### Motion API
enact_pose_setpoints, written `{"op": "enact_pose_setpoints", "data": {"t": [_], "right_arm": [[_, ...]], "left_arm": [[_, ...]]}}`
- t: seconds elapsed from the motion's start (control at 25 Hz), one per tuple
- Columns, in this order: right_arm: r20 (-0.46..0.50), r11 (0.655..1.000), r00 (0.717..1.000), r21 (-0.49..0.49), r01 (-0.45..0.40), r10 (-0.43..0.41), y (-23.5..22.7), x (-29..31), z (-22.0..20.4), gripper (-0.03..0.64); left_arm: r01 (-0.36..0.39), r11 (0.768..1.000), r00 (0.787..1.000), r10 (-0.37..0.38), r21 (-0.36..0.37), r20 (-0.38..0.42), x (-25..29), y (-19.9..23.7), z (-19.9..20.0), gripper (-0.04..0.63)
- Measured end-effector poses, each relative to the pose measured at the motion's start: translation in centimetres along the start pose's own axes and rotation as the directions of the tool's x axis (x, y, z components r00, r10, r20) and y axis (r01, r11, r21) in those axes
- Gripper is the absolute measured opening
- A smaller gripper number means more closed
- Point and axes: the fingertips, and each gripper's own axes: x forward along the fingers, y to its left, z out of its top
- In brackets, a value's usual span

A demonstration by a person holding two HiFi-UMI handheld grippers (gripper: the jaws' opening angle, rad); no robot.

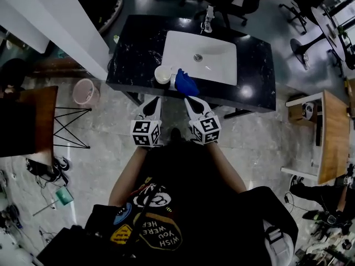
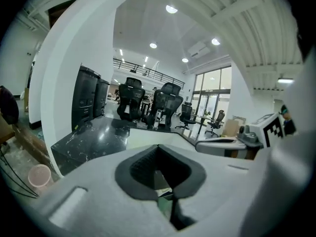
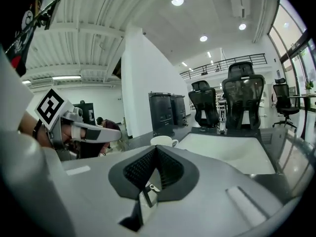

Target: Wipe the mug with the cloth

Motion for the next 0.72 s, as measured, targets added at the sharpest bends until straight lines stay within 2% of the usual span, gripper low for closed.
{"op": "enact_pose_setpoints", "data": {"t": [0.24,0.44,0.72], "right_arm": [[0.021,1.0,1.0,0.005,0.001,-0.001,6.9,-2.5,0.5,0.002],[0.059,0.997,0.996,0.016,0.072,-0.073,9.2,-5.4,0.9,0.0],[0.075,0.99,0.987,0.005,0.141,-0.141,11.0,-8.3,0.3,0.0]], "left_arm": [[0.021,1.0,1.0,-0.021,0.006,0.005,-6.0,-1.8,-0.1,0.005],[0.037,0.999,0.998,-0.038,0.029,0.049,-10.1,-3.2,0.2,0.005],[0.028,0.999,0.998,-0.031,0.046,0.062,-13.6,-3.7,-1.0,0.005]]}}
